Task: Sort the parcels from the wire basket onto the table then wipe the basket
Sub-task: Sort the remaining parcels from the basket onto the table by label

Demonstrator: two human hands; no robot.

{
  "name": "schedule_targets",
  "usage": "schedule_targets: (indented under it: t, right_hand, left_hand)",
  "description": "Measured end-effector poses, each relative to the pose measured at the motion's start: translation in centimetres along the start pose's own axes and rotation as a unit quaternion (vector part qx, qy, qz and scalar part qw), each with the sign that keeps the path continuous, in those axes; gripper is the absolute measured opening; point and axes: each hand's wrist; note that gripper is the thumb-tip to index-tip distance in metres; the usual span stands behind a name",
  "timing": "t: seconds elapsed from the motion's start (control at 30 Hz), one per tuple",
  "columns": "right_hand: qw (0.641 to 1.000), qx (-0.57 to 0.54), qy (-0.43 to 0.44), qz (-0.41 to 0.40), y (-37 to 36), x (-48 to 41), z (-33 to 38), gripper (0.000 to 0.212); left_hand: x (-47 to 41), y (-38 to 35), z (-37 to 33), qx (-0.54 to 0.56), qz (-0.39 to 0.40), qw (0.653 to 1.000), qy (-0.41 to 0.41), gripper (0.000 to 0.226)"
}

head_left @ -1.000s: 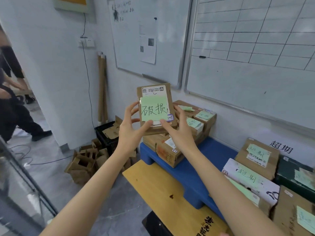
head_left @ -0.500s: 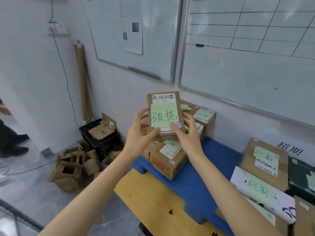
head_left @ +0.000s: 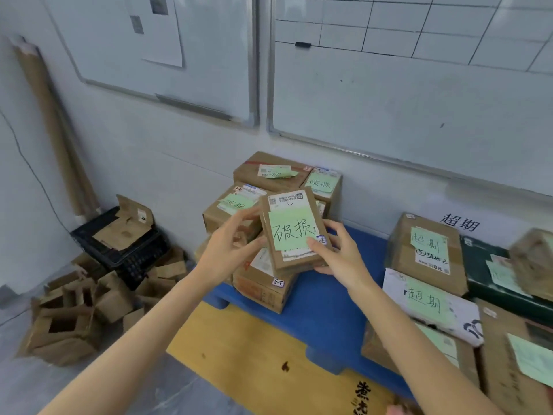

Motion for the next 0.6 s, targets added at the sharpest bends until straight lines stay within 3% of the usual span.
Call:
schedule_targets:
  t: [0.23, 0.43, 0.6]
  right_hand:
    - [0.995, 0.05, -0.083, 0.019, -0.3, -0.4, -1.6, 0.046]
    - [0.989, 0.0, -0.137, -0.056, -2.8, -0.5, -4.3, 0.049]
    - [0.992, 0.026, -0.106, -0.071, -4.7, -0.3, -5.0, 0.056]
  left_hand:
    - [-1.6, 0.4, 4.0, -0.139, 0.016, 0.99, -0.006, 0.075]
    - [-2.4, 0.2, 5.2, -0.141, 0.014, 0.99, -0.008, 0.074]
    - [-2.9, 0.3, 6.1, -0.132, 0.015, 0.991, -0.008, 0.07]
Point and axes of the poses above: each hand's wrist, its own x-axis away from the middle knuckle, its own y-axis out of the back of the hand, z = x × y, and after that the axes turned 9 degrees about -x, right-handed
